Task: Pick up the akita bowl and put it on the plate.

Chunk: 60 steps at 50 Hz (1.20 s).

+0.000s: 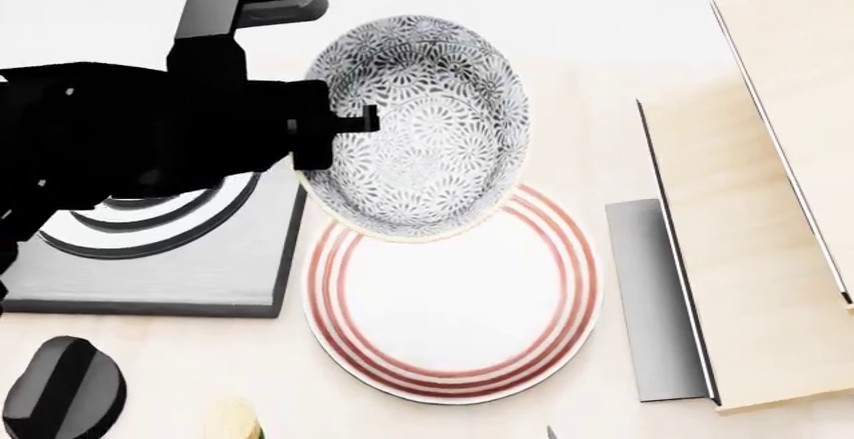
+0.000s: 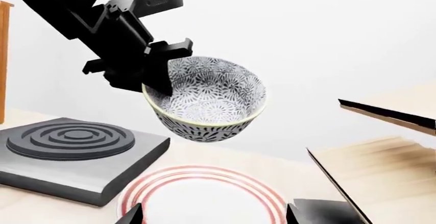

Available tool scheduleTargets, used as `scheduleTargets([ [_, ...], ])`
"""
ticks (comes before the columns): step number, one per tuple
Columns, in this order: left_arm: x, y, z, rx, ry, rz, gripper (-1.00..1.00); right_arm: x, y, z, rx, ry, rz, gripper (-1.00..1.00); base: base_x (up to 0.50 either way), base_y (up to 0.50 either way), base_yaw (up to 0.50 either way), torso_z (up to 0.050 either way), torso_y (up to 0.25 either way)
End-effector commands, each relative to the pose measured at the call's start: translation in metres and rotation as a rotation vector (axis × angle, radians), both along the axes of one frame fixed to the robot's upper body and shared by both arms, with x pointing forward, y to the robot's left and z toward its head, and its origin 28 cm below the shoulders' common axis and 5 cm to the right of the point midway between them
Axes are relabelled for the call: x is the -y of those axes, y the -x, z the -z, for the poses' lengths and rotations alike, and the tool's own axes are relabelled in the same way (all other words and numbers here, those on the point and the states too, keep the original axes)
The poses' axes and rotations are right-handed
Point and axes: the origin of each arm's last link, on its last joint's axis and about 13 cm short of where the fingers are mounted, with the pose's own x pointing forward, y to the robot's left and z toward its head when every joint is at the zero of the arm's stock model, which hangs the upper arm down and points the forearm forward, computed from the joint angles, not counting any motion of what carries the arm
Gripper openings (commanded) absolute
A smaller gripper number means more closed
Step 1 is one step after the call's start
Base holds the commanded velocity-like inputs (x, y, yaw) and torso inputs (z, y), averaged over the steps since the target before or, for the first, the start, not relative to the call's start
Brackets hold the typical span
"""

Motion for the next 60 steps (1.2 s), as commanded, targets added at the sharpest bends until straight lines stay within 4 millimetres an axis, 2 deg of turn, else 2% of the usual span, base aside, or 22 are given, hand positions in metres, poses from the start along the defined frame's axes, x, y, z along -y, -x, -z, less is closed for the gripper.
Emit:
scheduleTargets([
  [1,0.005,0.0,0.002,0.016,0.042,0.029,-1.0,-0.001,0.0,0.001,-0.002,0.0,-0.002,1.0,0.0,0.0,0.0,0.0,-0.156],
  [4,0.006,0.001,0.0,-0.004,0.107,0.029,-1.0,-0.001,0.001,0.001,-0.003,0.0,-0.002,1.0,0.0,0.0,0.0,0.0,-0.01],
  [10,0.01,0.001,0.0,0.002,0.116,0.031,-1.0,-0.002,0.001,0.001,-0.004,0.002,-0.005,1.0,0.0,0.0,0.0,0.0,0.0],
  [16,0.014,0.002,0.007,-0.014,0.149,0.038,-1.0,-0.001,0.0,0.0,-0.006,-0.001,-0.003,1.0,0.0,0.0,0.0,0.0,0.0],
  [21,0.017,0.003,0.011,0.004,0.118,0.047,-1.0,0.0,0.0,0.001,-0.005,-0.004,-0.002,1.0,0.0,0.0,0.0,0.0,0.0],
  [24,0.02,0.003,0.015,0.036,0.029,0.072,-1.0,0.0,0.001,0.0,-0.002,-0.004,-0.001,1.0,0.0,0.0,0.0,0.0,0.0],
  [30,0.023,0.004,0.018,0.025,0.074,0.063,-1.0,0.0,0.0,0.001,-0.004,-0.002,-0.001,1.0,0.0,0.0,0.0,0.0,-0.189],
  [42,0.023,0.005,0.026,-0.01,0.097,0.037,-1.0,-0.002,0.001,0.003,-0.008,0.0,-0.009,1.0,0.0,0.0,0.0,0.0,0.0],
  [47,0.024,0.005,0.029,0.002,0.08,0.037,-1.0,-0.002,0.0,0.004,-0.012,0.001,-0.008,1.0,0.0,0.0,0.0,0.0,0.0],
  [49,0.023,0.005,0.033,0.01,0.024,0.034,-1.0,-0.002,0.002,0.003,-0.009,0.001,-0.011,1.0,0.0,0.0,0.0,0.0,0.0],
  [60,0.023,0.005,0.038,-0.015,0.114,0.033,-1.0,-0.004,0.001,0.004,-0.016,0.003,-0.014,1.0,0.0,0.0,0.0,0.0,-0.104],
])
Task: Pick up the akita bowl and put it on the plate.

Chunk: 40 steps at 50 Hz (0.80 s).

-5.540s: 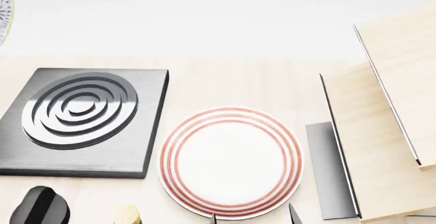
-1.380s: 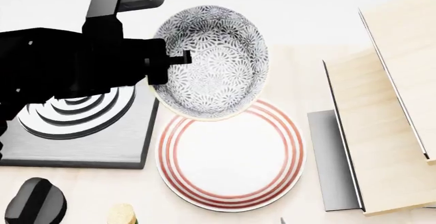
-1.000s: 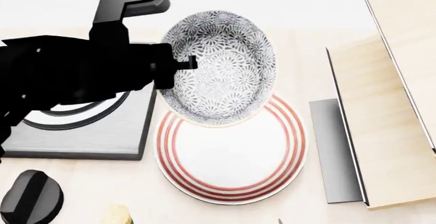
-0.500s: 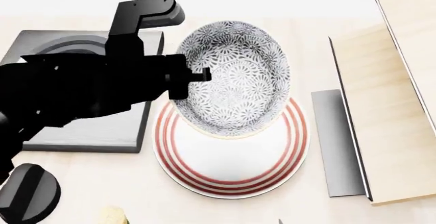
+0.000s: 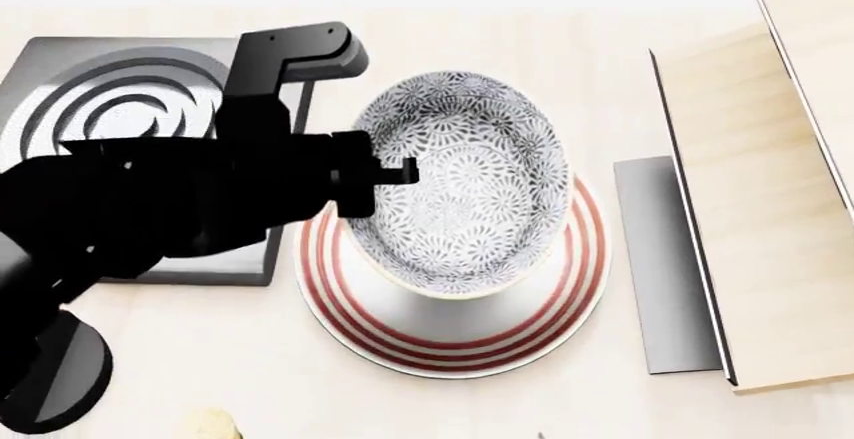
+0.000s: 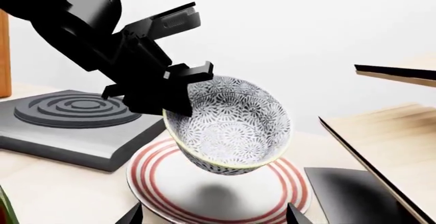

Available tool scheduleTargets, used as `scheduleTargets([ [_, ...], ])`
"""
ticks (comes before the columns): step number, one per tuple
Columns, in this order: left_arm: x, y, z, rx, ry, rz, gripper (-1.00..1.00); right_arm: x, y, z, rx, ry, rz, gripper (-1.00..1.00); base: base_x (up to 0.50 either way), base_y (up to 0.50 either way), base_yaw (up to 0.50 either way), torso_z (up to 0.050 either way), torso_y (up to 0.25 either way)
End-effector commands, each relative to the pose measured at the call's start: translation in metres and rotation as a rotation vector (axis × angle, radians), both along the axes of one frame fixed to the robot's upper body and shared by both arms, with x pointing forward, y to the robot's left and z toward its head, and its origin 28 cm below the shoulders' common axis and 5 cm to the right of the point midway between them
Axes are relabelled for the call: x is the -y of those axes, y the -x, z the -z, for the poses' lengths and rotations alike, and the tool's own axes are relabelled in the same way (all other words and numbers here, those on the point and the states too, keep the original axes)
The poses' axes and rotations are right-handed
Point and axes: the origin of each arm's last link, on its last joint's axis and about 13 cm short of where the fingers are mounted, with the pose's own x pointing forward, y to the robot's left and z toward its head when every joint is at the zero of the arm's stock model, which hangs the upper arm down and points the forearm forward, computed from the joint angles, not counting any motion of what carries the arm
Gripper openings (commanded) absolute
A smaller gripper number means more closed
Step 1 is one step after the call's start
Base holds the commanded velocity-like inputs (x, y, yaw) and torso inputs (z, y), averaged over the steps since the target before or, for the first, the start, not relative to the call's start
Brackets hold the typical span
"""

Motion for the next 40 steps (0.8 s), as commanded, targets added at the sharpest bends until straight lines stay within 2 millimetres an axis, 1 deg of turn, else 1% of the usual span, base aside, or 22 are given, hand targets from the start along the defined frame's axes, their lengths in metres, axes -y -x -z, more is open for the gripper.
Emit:
scheduleTargets([
  [1,0.002,0.0,0.001,-0.01,0.065,-0.008,-1.0,-0.001,0.0,0.001,-0.004,0.002,-0.005,1.0,0.0,0.0,0.0,0.0,0.0],
  [12,0.003,-0.002,0.004,0.004,0.107,-0.062,-1.0,-0.002,0.0,0.002,-0.007,0.005,-0.011,1.0,0.0,0.0,0.0,0.0,0.0],
  [25,0.004,0.001,0.019,-0.034,0.105,-0.091,-1.0,-0.002,0.001,0.001,-0.005,0.005,-0.012,1.0,0.0,0.0,0.0,0.0,0.0],
  [40,0.009,0.002,0.031,-0.048,0.18,-0.144,-1.0,-0.002,0.001,0.003,-0.009,0.003,-0.017,1.0,0.0,0.0,0.0,0.0,0.0],
])
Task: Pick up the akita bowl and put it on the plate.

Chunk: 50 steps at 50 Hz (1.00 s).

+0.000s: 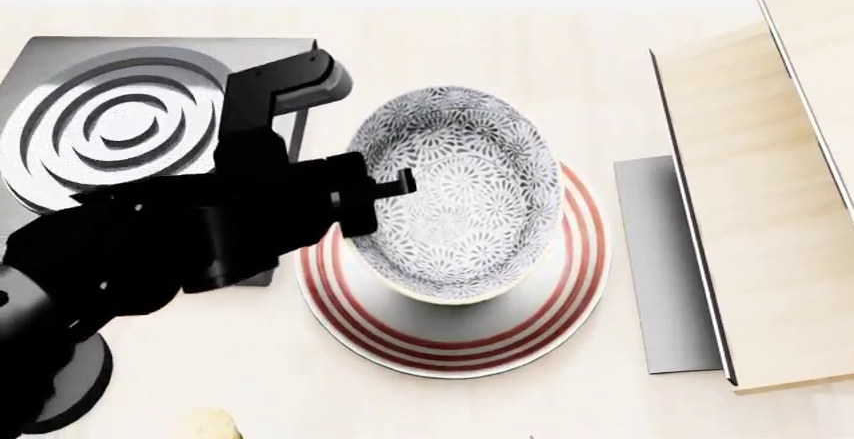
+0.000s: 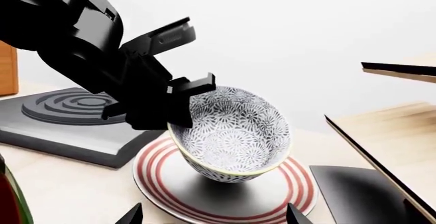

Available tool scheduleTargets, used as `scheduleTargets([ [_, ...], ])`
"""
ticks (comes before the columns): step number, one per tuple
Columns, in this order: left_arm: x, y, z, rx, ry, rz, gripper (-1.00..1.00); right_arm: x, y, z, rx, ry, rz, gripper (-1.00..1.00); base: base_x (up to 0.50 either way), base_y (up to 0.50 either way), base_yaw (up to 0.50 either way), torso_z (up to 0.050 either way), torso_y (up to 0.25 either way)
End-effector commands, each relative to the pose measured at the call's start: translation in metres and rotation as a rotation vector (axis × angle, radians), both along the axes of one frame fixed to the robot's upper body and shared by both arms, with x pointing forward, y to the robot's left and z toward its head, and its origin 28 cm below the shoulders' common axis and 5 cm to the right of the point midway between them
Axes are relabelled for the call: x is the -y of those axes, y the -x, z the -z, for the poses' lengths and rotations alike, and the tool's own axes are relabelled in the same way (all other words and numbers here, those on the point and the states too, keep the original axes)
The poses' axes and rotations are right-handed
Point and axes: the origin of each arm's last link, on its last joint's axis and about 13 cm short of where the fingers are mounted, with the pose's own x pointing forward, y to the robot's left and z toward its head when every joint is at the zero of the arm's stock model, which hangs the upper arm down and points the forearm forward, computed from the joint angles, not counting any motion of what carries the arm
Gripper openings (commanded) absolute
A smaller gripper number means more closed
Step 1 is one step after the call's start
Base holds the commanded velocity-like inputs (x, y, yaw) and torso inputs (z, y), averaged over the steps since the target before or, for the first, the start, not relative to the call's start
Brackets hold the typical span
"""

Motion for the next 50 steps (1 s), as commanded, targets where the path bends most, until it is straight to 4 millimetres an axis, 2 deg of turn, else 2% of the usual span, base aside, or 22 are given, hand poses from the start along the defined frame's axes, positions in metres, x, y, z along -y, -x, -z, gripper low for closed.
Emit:
scheduleTargets([
  [1,0.005,0.001,0.005,-0.009,0.078,-0.04,-1.0,-0.001,0.0,0.001,-0.002,0.001,-0.003,1.0,0.0,0.0,0.0,0.0,0.0],
  [34,0.01,0.007,0.025,-0.052,0.092,-0.035,-1.0,0.0,0.0,0.001,-0.004,-0.003,0.0,1.0,0.0,0.0,0.0,0.0,0.0],
  [35,0.009,0.007,0.025,-0.053,0.094,-0.043,1.0,0.0,0.0,0.002,-0.004,-0.003,-0.001,1.0,0.0,0.0,0.0,0.0,0.0],
  [50,0.01,0.006,0.02,-0.029,0.077,-0.032,1.0,0.0,0.0,0.001,-0.002,0.002,-0.005,1.0,0.0,0.0,0.0,0.0,0.0],
])
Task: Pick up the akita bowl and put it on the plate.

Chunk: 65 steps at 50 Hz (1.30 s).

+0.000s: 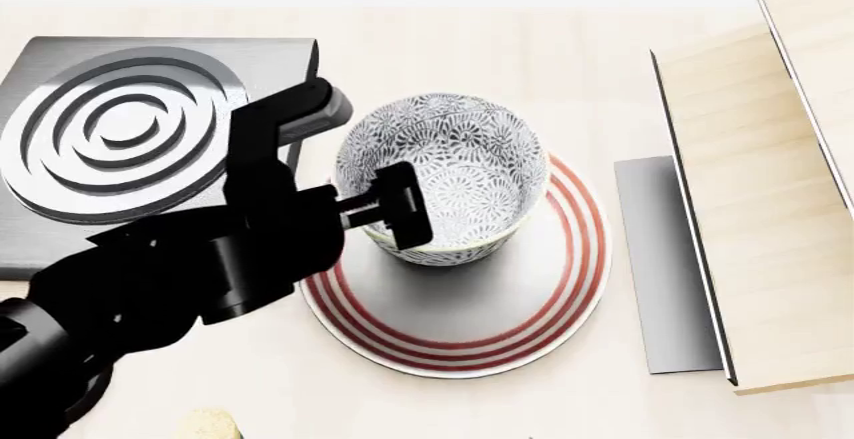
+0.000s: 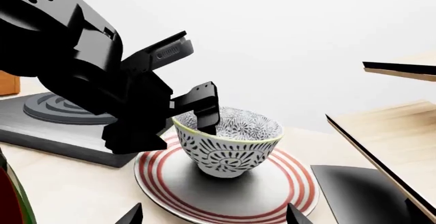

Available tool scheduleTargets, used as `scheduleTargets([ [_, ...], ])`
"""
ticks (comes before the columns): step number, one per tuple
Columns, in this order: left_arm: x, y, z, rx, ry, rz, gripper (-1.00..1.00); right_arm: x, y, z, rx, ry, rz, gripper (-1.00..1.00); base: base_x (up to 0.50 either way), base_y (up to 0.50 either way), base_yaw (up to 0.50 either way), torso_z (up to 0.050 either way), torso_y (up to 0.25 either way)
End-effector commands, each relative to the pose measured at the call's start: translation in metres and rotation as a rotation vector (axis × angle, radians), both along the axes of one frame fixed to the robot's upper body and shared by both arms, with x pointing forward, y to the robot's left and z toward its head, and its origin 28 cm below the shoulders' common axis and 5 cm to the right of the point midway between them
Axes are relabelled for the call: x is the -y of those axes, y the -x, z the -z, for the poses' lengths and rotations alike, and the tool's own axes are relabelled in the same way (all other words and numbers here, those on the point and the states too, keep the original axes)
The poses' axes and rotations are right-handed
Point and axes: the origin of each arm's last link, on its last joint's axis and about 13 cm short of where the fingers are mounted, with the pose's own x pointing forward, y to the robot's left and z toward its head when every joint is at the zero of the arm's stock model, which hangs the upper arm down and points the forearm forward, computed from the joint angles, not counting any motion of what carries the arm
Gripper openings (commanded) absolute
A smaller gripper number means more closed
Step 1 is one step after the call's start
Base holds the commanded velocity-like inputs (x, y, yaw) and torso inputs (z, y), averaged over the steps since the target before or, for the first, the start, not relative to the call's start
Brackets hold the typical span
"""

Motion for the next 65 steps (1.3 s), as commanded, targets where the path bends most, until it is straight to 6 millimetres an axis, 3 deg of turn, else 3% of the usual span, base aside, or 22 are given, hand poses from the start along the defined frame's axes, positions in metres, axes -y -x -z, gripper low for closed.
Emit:
scheduleTargets([
  [1,0.002,0.0,0.0,0.008,-0.005,0.008,1.0,0.0,0.0,0.001,-0.002,0.002,-0.003,1.0,0.0,0.0,0.0,0.0,0.0],
  [11,-0.001,0.0,0.004,0.005,-0.001,-0.007,1.0,-0.002,-0.001,0.004,-0.013,0.01,-0.012,1.0,0.0,0.0,0.0,0.0,0.0],
  [25,-0.003,-0.006,-0.01,0.075,-0.033,-0.003,1.0,-0.004,0.0,0.006,-0.018,0.012,-0.02,1.0,0.0,0.0,0.0,0.0,0.0],
  [65,0.013,-0.002,-0.036,0.211,-0.317,-0.005,1.0,-0.005,0.001,0.002,-0.01,0.012,-0.026,1.0,0.0,0.0,0.0,0.0,0.0],
])
